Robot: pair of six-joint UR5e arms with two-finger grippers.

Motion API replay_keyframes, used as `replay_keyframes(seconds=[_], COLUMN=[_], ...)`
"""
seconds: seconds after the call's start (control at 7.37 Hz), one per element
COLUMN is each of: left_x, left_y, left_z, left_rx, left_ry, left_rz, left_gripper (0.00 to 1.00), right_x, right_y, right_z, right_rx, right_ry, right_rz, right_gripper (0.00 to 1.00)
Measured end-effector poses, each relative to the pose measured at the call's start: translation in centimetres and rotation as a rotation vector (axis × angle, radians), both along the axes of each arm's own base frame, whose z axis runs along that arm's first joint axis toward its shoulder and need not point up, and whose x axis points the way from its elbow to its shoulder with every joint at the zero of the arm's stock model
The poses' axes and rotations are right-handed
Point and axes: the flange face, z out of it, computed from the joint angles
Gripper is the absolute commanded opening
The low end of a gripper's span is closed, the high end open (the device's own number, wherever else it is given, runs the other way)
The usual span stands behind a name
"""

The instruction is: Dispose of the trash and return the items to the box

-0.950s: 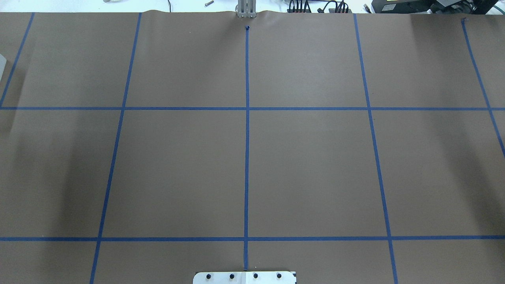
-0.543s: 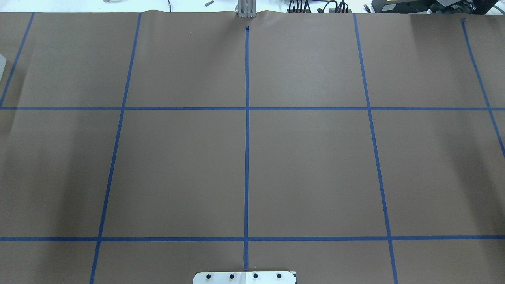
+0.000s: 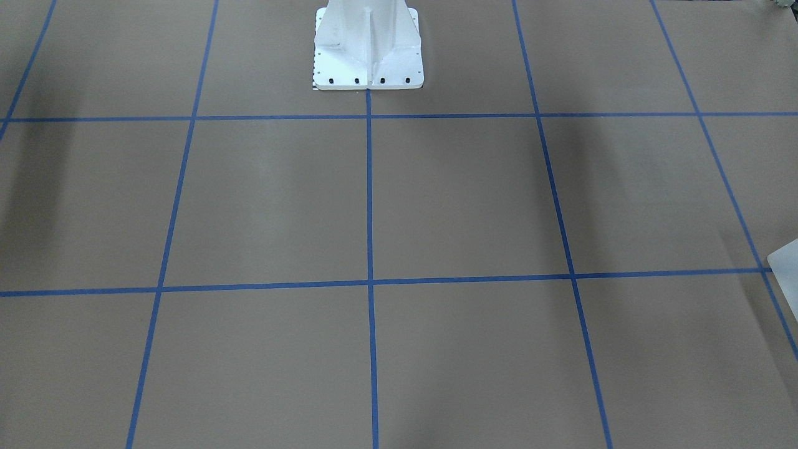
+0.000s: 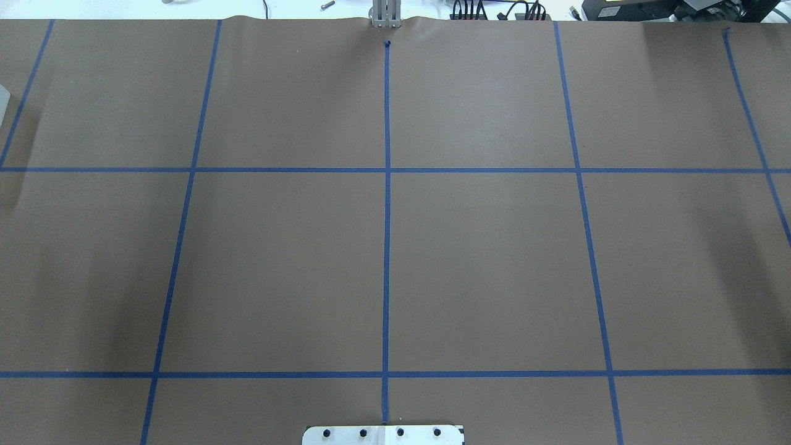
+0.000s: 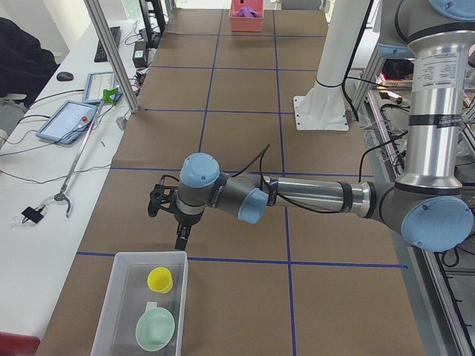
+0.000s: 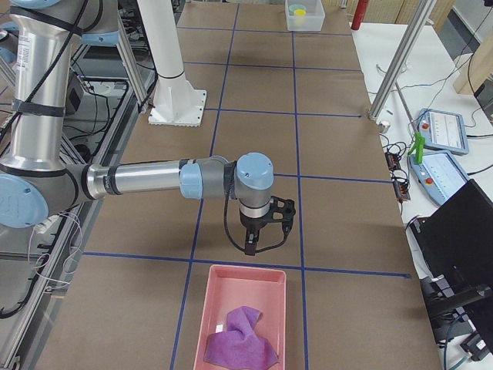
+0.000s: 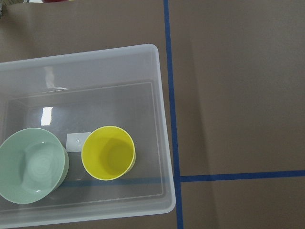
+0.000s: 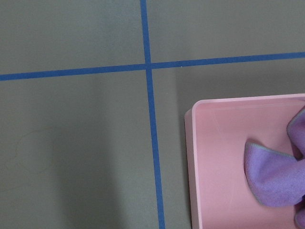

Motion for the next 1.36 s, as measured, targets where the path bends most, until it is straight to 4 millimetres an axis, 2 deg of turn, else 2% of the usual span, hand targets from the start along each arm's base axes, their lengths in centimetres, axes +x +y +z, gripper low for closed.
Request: replay_keyframes(seconds=[0.41,0.68,0.95,1.09,1.36], left_x=[0.0,-0.1,0.0,0.0,-0.3], left_y=[1.5,1.5,1.7,1.9,2.9], left_z=[0.7,0.6,0.5,0.7,1.6], left_rx=[-0.016,-0.016,-0.009,0.003,0.003], left_ry=[-0.003,-0.004,0.015,0.023,0.027], left_rz=[0.017,0.017,0.031,0.051,0.068], left_gripper=[0.99,0.99,0.99,0.99,0.99], right_x=[-0.3,-0.3,-0.4,-0.3,0.0], right_y=[-1.0,-3.2,-6.4,-7.0,-7.1], right_z=[0.1,-0.3,1.1,1.7,2.2], right_rx=[-0.001,0.013,0.015,0.014,0.012], right_ry=[-0.041,-0.042,-0.042,-0.045,-0.057], right_rz=[-0.007,-0.008,-0.035,-0.046,-0.049], right_gripper=[1.0,1.0,1.0,1.0,1.0])
